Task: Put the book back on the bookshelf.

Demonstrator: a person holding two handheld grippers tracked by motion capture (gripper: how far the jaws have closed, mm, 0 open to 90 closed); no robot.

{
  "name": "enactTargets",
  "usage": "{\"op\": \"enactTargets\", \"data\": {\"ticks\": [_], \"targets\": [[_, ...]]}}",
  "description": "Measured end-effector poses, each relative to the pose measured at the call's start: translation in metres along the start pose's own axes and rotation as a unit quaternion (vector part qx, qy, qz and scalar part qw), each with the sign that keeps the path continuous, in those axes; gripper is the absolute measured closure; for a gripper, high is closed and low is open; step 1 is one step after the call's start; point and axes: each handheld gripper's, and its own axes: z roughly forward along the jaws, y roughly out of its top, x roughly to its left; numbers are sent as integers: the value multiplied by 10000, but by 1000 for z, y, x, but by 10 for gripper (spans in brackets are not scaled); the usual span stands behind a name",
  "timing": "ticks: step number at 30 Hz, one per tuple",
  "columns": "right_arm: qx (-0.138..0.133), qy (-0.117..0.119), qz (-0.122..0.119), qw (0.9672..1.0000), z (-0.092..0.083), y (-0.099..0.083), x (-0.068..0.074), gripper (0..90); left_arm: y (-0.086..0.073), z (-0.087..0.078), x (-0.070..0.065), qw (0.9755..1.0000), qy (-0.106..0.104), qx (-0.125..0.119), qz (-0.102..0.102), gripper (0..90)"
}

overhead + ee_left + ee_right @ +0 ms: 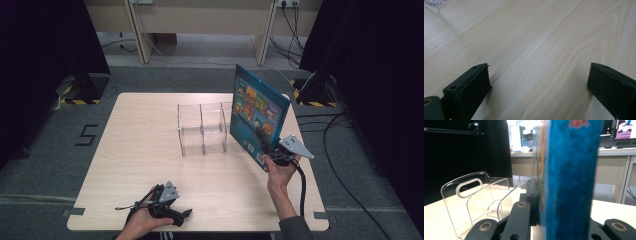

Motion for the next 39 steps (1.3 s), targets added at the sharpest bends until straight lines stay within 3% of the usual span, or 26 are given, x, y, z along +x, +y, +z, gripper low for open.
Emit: {"op": "enactTargets", "data": {"ticks": [11,16,27,39], "targets": [[-103,-173,29,9998,15,-5,4,831,0,0,-1,10000,-18,0,26,32],[-92,-243,-160,9995,21,-7,8,830,0,0,-1,10000,-26,7,31,32],[-79,-321,-325,9989,32,-14,11,830,0,0,-2,10000,-49,13,59,31],[-180,-337,-259,9989,36,-24,11,827,-1,-1,-3,9999,-82,5,82,30]]}}
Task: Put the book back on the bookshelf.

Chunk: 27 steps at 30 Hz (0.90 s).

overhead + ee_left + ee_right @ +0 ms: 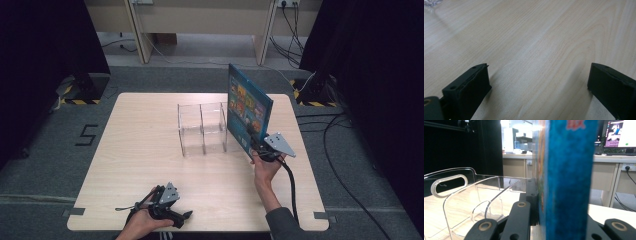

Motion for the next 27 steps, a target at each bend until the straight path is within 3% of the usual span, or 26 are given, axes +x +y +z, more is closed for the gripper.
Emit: {"op": "enactTargets", "data": {"ticks": [12,26,27], "targets": [[115,-60,375,9992,-14,-9,0,817,0,0,0,10000,-10,8,18,30],[239,-38,502,9984,-18,-8,4,787,-1,-1,0,10000,-18,-1,18,30],[257,-53,612,9978,-18,-8,3,789,-1,-1,0,10000,-18,-3,19,30]]}}
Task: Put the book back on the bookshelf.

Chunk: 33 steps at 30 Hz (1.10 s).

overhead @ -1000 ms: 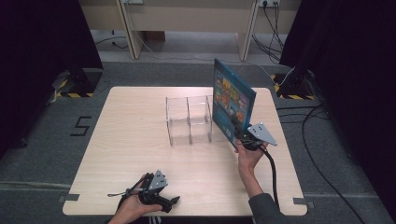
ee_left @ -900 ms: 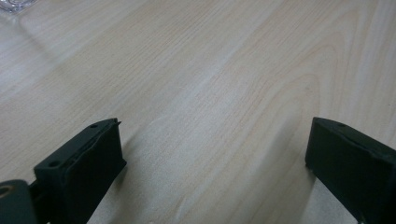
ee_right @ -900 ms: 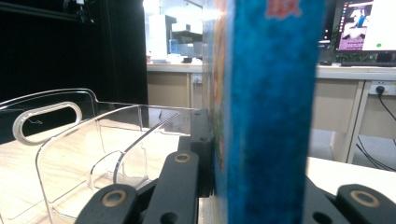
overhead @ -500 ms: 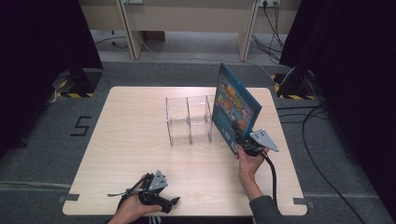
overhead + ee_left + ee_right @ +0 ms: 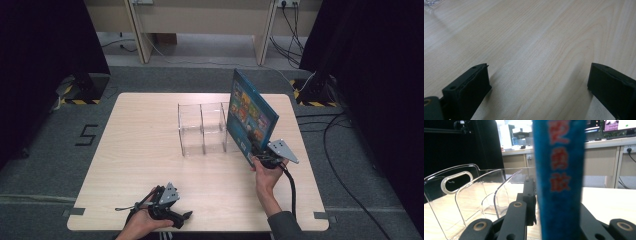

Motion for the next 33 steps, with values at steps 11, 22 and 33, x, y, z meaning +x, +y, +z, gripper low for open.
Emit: {"op": "enactTargets", "data": {"ticks": [11,22,33], "targets": [[44,-210,428,9989,-2,1,-1,721,0,0,0,10000,-5,-5,1,28],[346,-181,651,9971,-15,4,-6,544,0,0,0,10000,-7,1,17,24],[651,3,732,9952,-36,0,-14,532,0,0,0,10000,-16,16,30,21]]}}
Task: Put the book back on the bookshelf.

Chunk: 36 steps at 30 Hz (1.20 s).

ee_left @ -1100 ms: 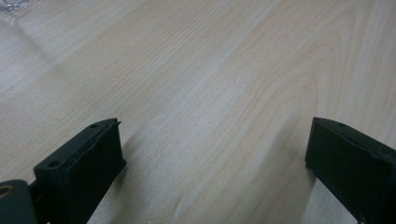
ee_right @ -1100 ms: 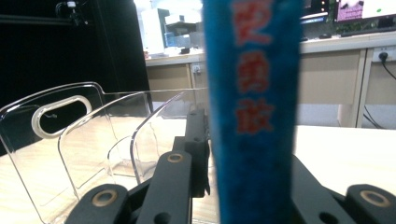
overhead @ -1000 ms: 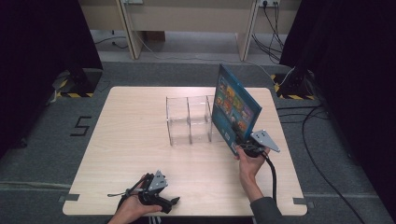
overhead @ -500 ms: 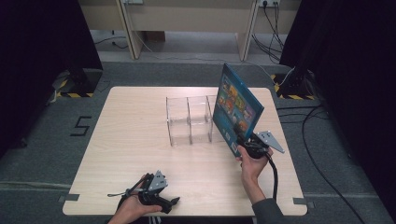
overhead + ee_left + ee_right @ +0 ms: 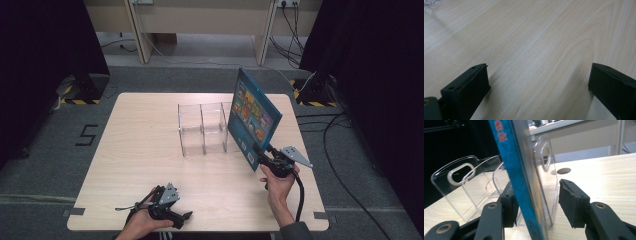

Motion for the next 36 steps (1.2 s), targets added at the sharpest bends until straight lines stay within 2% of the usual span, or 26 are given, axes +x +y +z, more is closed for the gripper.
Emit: {"op": "enactTargets", "data": {"ticks": [1,2,3,6,9,13,18,24,25,29,33,36], "targets": [[10,62,39,10000,-1,-1,0,535,0,0,0,10000,-3,3,2,20],[186,182,190,9995,-1,-3,-1,540,0,0,0,10000,-3,6,2,17],[186,182,190,9995,-1,-3,-1,540,0,0,0,10000,-6,6,6,17],[340,235,383,9984,0,-8,0,619,0,0,0,10000,-7,3,10,15],[375,252,572,9973,1,-12,2,690,0,0,0,10000,-15,2,15,13],[356,144,793,9961,0,-13,5,689,0,1,0,10000,-19,-1,27,4],[350,150,1218,9918,0,-14,10,657,0,1,0,10000,-22,-4,21,3],[347,157,1336,9903,1,-16,13,640,0,1,-1,10000,-26,-13,13,1],[271,163,1450,9889,1,-19,14,633,0,1,-1,10000,-26,-10,17,1],[283,166,1424,9893,1,-19,14,635,0,1,-1,10000,-25,-9,20,1],[274,202,1623,9861,1,-20,14,615,0,1,-1,10000,-27,-12,16,0],[274,243,1665,9854,1,-21,13,601,0,1,0,10000,-34,-6,29,0]]}}
